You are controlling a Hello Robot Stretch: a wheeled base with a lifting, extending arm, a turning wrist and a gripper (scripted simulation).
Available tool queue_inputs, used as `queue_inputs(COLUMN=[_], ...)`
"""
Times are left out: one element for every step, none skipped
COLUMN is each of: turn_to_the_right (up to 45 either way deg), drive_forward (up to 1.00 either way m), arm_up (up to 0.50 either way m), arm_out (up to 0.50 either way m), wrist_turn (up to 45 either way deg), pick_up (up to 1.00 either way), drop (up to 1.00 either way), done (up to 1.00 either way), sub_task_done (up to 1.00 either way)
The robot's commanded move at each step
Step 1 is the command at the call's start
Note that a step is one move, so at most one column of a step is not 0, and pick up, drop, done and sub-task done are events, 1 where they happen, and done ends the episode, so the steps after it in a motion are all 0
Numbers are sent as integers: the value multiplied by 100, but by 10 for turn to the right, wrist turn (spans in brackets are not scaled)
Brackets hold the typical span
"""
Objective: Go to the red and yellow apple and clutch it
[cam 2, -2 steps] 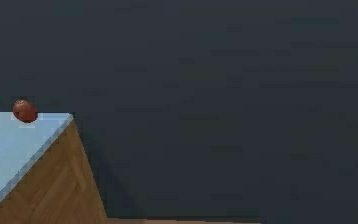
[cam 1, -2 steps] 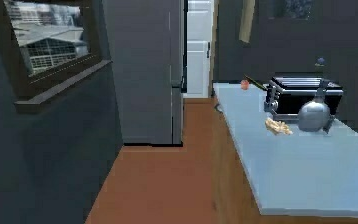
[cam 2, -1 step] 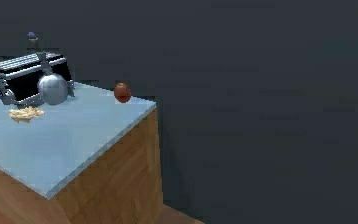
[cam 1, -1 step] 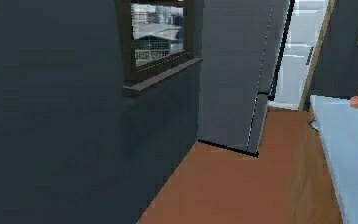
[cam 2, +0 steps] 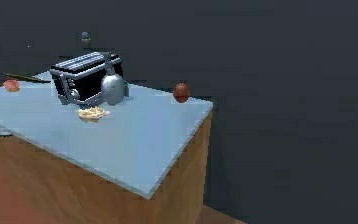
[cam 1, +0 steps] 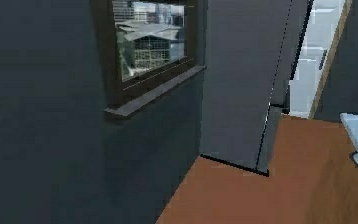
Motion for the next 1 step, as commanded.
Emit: queue_inputs(turn_to_the_right=[270], drive_forward=[0], arm_up=[0], arm_out=[0], wrist_turn=[0], pick_up=[0], drop=[0], done=[0], sub_task_done=[0])
